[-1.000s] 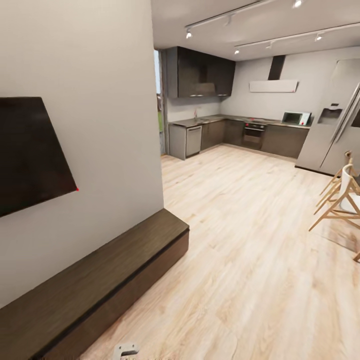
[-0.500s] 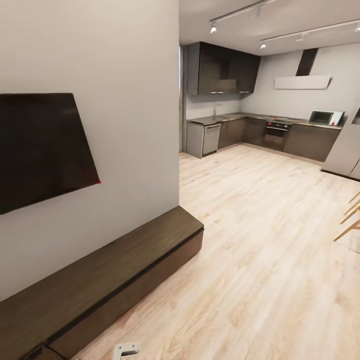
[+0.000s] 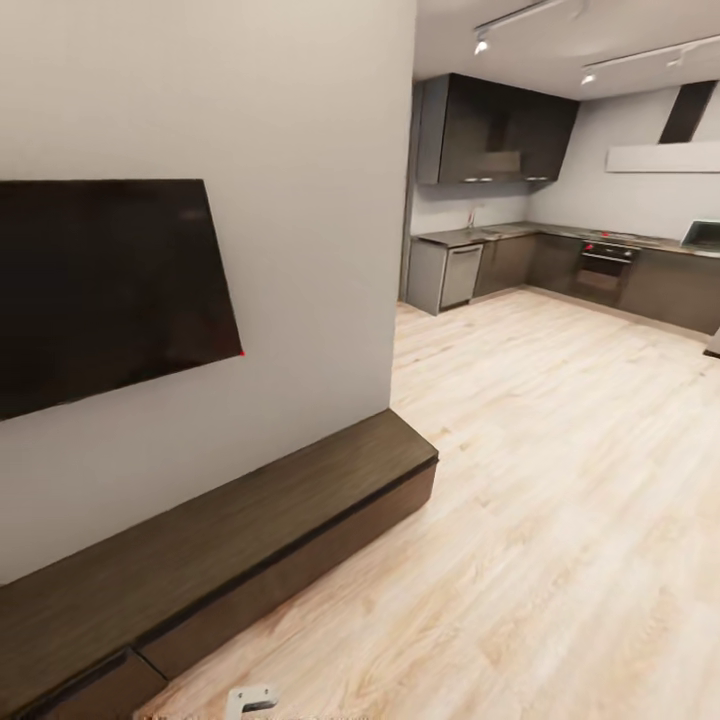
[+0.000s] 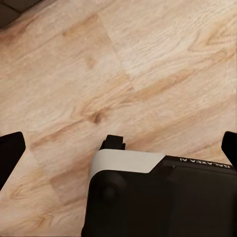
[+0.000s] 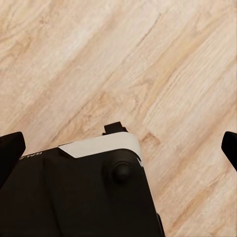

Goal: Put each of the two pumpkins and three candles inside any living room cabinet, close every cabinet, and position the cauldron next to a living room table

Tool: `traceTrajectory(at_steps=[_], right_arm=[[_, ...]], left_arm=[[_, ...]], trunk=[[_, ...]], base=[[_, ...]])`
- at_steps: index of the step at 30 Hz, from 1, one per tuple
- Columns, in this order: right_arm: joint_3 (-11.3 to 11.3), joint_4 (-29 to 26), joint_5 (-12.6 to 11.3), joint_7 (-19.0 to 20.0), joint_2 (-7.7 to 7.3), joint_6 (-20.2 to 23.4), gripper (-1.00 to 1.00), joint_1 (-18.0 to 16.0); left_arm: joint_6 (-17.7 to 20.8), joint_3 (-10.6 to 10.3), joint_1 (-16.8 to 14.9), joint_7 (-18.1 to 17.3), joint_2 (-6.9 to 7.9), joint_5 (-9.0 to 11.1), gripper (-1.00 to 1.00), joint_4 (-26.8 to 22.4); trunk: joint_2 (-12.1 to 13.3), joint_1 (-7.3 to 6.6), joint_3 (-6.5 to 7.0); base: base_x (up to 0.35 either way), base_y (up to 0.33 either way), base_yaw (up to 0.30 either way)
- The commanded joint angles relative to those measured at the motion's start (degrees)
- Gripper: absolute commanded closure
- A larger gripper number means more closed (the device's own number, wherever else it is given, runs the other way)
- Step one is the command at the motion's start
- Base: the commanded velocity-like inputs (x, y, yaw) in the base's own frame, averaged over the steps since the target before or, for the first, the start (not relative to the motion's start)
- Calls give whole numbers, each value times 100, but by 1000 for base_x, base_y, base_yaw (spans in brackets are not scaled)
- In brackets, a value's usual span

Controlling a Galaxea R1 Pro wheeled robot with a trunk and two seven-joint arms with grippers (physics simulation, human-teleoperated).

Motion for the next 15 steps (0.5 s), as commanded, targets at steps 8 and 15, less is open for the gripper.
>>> traceTrajectory(at_steps=[8, 15], right_arm=[[92, -41, 12, -1074, 5, 381, -100, -10], [96, -818, 42, -1608, -58, 1194, -100, -31]], left_arm=[[44, 30, -16, 68, 50, 65, -100, 150], [47, 387, -81, 152, 383, 41, -100, 195]], trunk=[[-12, 3, -54], [-12, 3, -95]], base=[[0, 0, 244], [0, 0, 236]])
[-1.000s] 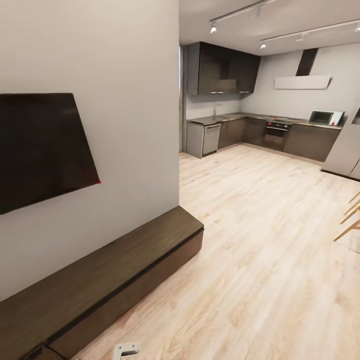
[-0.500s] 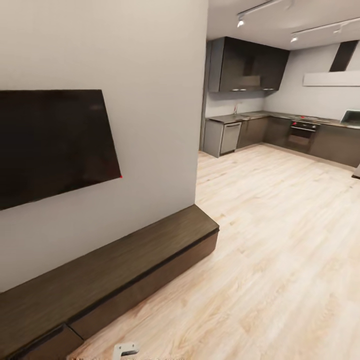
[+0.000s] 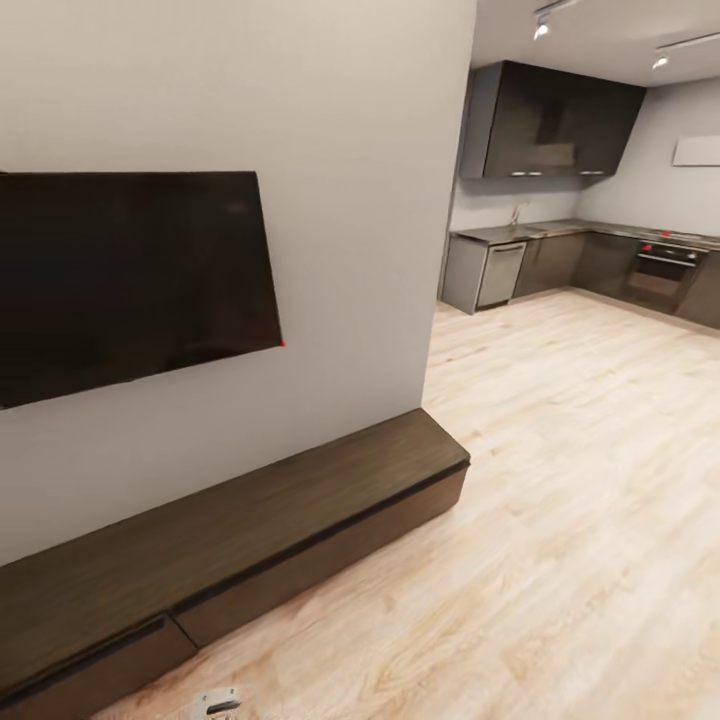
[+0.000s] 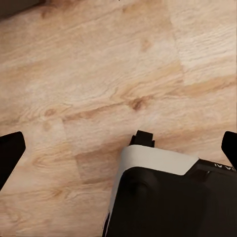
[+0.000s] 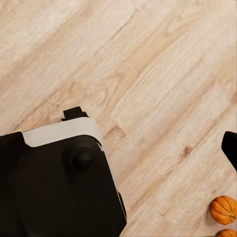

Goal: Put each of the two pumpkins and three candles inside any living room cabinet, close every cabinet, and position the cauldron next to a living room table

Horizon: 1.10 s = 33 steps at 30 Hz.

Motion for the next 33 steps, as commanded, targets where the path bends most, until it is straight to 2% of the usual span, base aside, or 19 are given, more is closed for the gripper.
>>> traceTrajectory(at_steps=[1, 3, 6, 9, 27, 33], right_arm=[[34, -62, -67, -26, -4, 0, -100, -13], [32, -209, -57, 4, -13, 19, -100, -39], [36, -263, -41, 54, -16, -68, -100, -49], [40, -273, -29, 87, -17, -201, -100, -52], [48, -223, -26, 798, -33, -255, -100, -52], [42, -201, -34, 1039, -134, -252, -100, -52]], left_arm=[[28, -31, -3, 33, 25, 41, -100, -15], [-138, 12, -1, -5, 72, 47, -100, 18], [-619, 14, 2, -32, 62, 69, -100, 37], [-807, 10, 7, -54, 31, 74, -100, 42], [-951, -5, 55, -83, -72, 46, -100, 43], [-952, -3, 56, -83, -72, 50, -100, 43]], trunk=[[-11, 3, -19], [-11, 3, -33], [-11, 3, -55], [-11, 3, -77], [-11, 3, -217], [-11, 3, -272]], base=[[0, 0, 215], [0, 0, 207], [0, 0, 200], [0, 0, 193], [0, 0, 171], [0, 0, 44]])
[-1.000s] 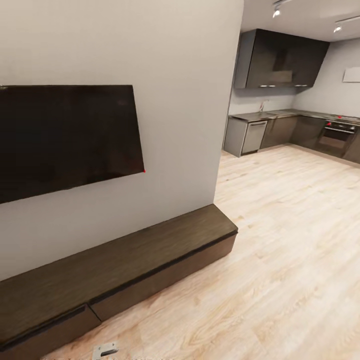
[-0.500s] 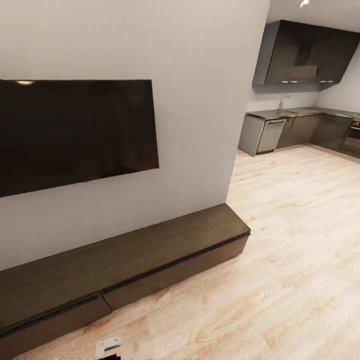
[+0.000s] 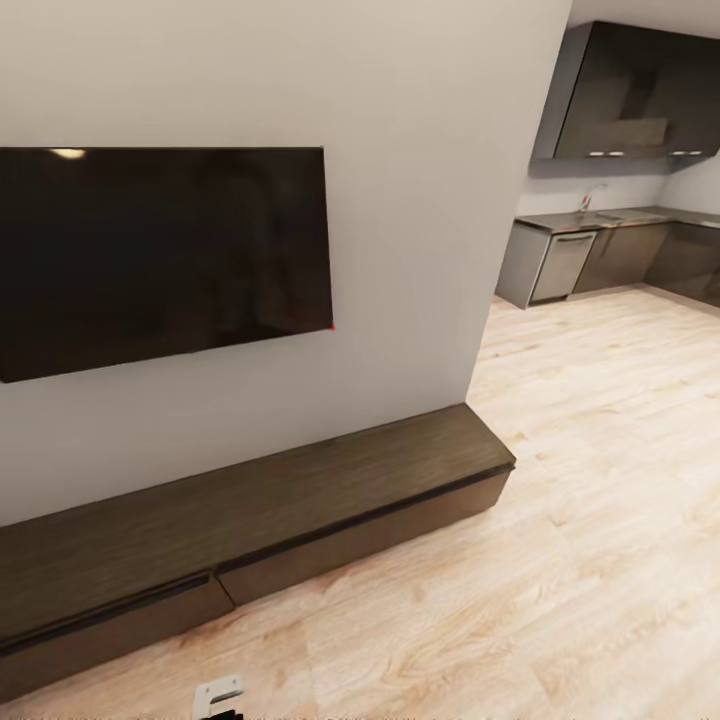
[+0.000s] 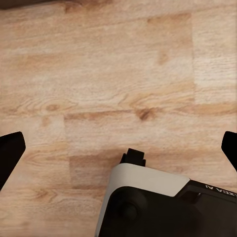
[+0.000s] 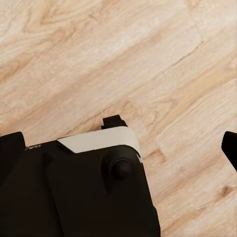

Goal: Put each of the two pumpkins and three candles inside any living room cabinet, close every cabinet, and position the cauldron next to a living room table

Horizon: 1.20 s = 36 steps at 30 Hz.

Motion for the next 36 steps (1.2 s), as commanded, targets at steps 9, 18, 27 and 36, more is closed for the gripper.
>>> traceTrajectory(at_steps=[9, 18, 27, 36], right_arm=[[37, 21, -79, 413, -96, 2, -100, -4], [45, 23, -79, 415, -104, 34, -100, -4], [62, 16, -24, 373, -76, 11, -100, -4], [63, 14, 111, 368, -69, 8, -100, -4]], left_arm=[[5, -53, -2, 32, 2, 50, -100, -11], [11, -58, -2, 32, -4, 50, -100, -11], [11, -64, -2, 32, -5, 50, -100, -11], [11, -66, -2, 32, -5, 50, -100, -11]], trunk=[[-11, 3, -96], [-11, 3, -181], [-11, 3, -252], [-11, 3, -305]], base=[[0, 0, 2], [-6, 0, 34], [-81, 0, 174], [-67, 0, 233]])
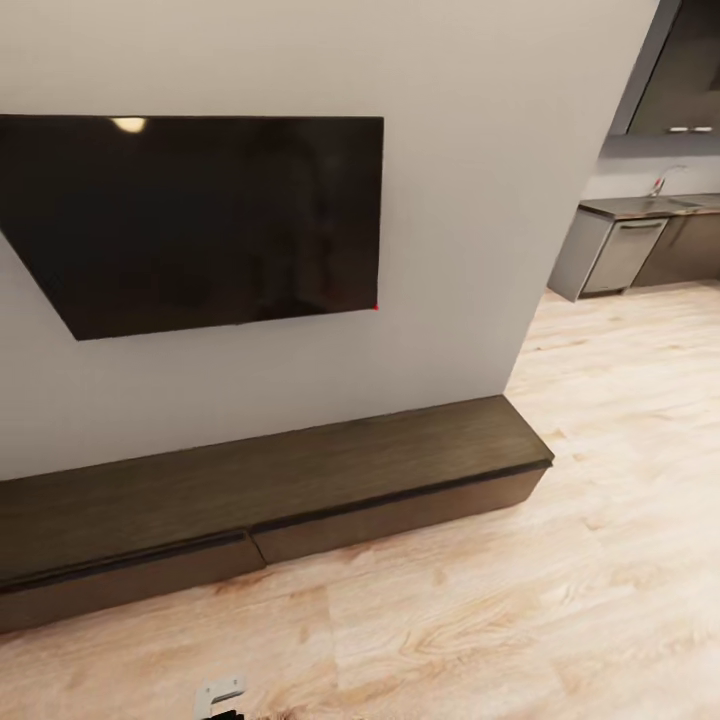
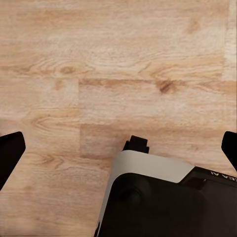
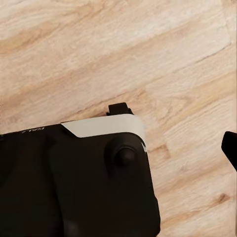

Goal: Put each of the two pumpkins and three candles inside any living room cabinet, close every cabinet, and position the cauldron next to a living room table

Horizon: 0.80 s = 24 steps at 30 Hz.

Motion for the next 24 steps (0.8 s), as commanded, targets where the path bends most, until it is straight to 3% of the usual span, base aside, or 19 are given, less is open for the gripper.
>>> traceTrajectory(at_steps=[1, 8, 14, 24], right_arm=[[49, -1, -60, -23, 0, -22, -100, -3], [49, -16, -58, -25, 2, -43, -100, -4], [49, -7, 0, -10, 15, -475, -100, -3], [41, -63, 49, -25, 24, -583, -100, -7]], left_arm=[[3, -47, -3, 32, 4, 49, -100, -10], [3, -45, -3, 32, 4, 49, -100, -10], [-5, -50, 0, 32, -70, 24, -100, -10], [-5, -49, 1, 35, -117, 12, -100, -10]], trunk=[[-10, 2, -16], [-10, 2, -53], [-10, 2, -59], [-10, 2, -53]], base=[[-11, 0, 238], [45, 0, 207], [109, 0, 31], [25, 0, 1]])
